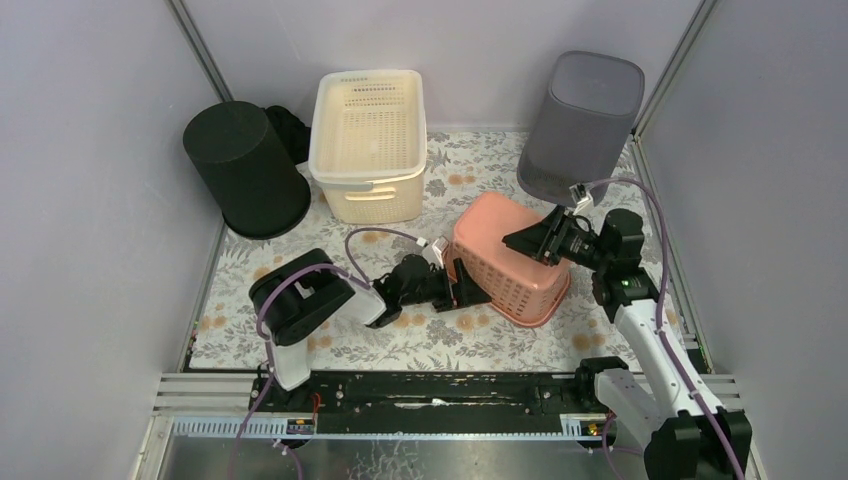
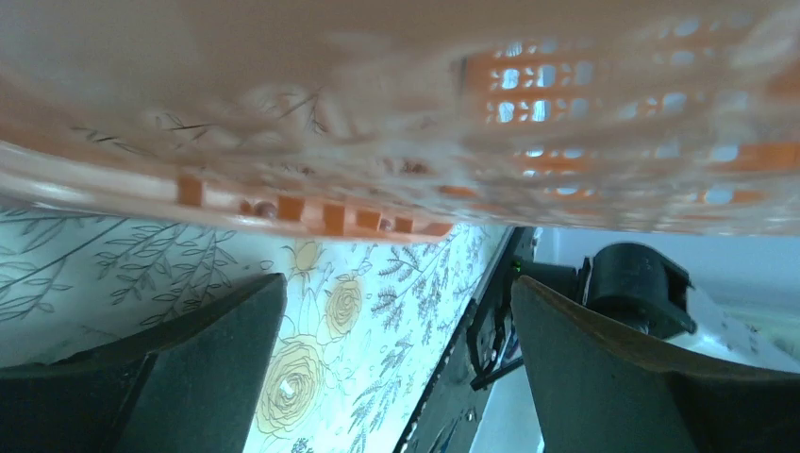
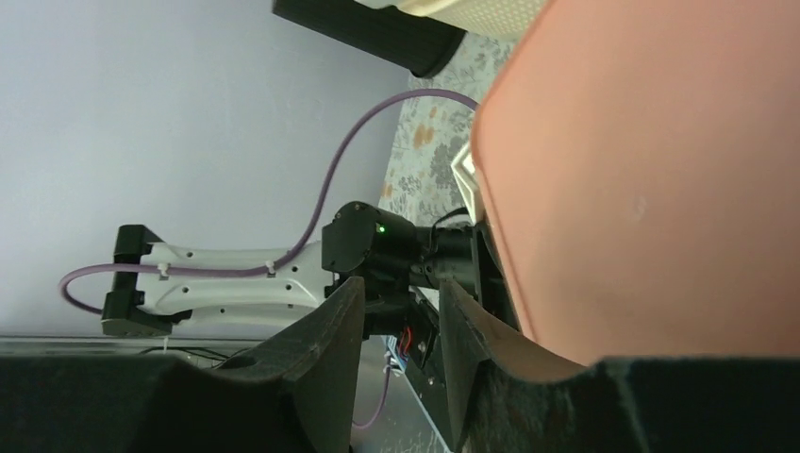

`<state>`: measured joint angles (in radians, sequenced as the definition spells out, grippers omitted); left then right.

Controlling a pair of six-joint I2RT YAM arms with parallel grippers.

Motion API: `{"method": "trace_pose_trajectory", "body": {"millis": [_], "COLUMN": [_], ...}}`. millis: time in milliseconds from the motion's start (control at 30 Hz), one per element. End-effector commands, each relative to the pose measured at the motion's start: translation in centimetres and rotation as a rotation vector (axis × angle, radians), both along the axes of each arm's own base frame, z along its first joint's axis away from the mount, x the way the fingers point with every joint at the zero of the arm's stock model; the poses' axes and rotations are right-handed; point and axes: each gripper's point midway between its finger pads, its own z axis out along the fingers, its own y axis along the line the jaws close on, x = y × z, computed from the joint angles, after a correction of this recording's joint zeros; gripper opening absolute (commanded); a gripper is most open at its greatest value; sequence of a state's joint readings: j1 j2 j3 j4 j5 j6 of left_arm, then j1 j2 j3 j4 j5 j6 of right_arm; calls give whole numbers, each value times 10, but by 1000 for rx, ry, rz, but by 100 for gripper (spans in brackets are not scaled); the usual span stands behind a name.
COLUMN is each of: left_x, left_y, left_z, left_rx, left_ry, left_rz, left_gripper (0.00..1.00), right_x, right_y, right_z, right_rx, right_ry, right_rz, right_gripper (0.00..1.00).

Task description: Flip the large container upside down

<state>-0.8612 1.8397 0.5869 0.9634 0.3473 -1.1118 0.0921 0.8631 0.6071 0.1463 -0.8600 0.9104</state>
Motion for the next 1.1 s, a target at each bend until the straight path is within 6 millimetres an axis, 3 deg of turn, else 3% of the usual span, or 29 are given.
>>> {"method": "trace_pose_trajectory", "body": {"millis": [0, 100, 200, 333, 467, 600, 800, 1067], "left_x": [9, 12, 18, 33, 72, 105, 130, 159], "left_y": [35, 53, 62, 59, 46, 15, -49, -112], "left_z": [-61, -71, -64, -45, -29, -7, -17, -34], "left_rx": [330, 459, 503, 509, 569, 556, 531, 523], "left_ry": [55, 63, 44, 9, -39, -93, -109, -141], "left_rz": [76, 121, 164, 201, 226, 213, 122, 52], "left_gripper": [100, 100, 100, 100, 100, 100, 100, 100], "right_x": [-5, -3, -2, 2, 7, 7, 10, 19], "right_y": [4, 3, 1, -10, -24, -35, -48, -63], "right_z": [-14, -24, -31, -32, -31, -32, -22, -32], "right_rx": [-13, -26, -44, -150, -266, -343, -403, -463], "right_ry": [17, 35, 50, 46, 45, 61, 44, 73], "right_rz": [50, 38, 23, -41, -99, -148, -212, -302], "right_gripper": [42, 41, 41, 42, 42, 43, 45, 47]}}
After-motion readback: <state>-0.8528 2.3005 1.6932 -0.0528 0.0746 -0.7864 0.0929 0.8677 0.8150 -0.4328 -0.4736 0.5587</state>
